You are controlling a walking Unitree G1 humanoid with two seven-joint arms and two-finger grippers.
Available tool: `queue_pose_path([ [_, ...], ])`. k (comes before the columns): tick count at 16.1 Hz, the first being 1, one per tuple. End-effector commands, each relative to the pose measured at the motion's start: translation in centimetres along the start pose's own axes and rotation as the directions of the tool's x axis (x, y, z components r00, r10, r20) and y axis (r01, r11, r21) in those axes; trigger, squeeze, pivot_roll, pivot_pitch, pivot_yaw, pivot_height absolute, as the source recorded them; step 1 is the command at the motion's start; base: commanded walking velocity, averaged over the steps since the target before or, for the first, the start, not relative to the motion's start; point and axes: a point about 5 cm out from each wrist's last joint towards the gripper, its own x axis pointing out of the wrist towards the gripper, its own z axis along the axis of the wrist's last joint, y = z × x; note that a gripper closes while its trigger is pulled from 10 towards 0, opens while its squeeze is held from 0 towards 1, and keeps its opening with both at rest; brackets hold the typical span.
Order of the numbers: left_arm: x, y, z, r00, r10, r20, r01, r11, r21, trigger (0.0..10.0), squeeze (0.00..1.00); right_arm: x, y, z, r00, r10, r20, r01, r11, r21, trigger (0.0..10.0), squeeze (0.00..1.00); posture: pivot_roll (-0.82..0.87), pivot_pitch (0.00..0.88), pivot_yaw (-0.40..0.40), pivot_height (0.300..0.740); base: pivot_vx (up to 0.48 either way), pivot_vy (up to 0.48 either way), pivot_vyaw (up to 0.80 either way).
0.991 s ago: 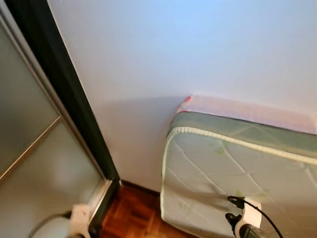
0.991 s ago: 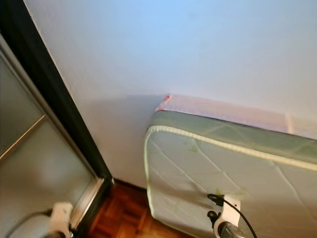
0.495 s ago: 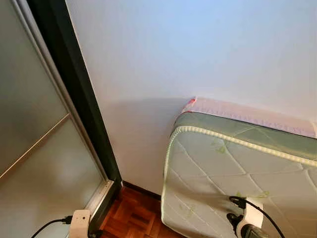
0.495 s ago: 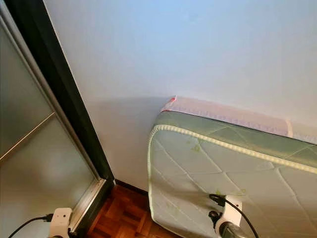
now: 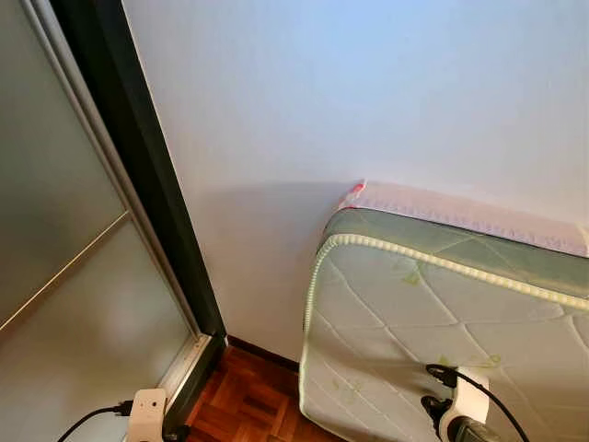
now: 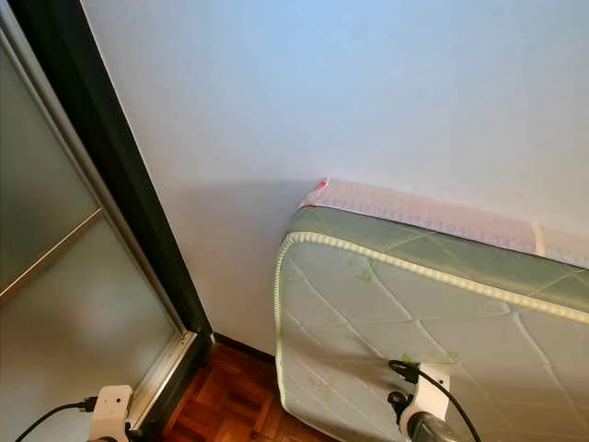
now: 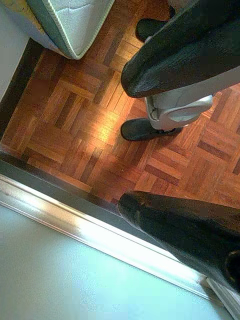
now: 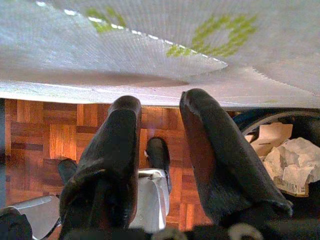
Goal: Clean up the room
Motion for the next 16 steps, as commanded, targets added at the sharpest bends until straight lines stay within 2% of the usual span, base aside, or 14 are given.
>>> queue_pose_path([
  [1, -0.05, 0.01, -0.36, 1.000, -0.001, -0.019, 0.001, 1.000, 0.000, 10.0, 0.00, 0.06, 0.10, 1.30, 0.999, 0.007, 0.040, -0.007, 1.000, -0.007, 10.0, 0.00, 0.09, 0.000, -0.038, 0.740, 0.000, 0.000, 0.00],
  [16, -0.11, -0.07, -0.70, 1.000, -0.001, -0.023, 0.001, 1.000, 0.000, 10.0, 0.00, -0.01, -0.11, 0.94, 0.999, 0.013, 0.030, -0.013, 1.000, -0.024, 10.0, 0.00, 0.08, 0.000, -0.034, 0.740, 0.000, 0.000, 0.00],
])
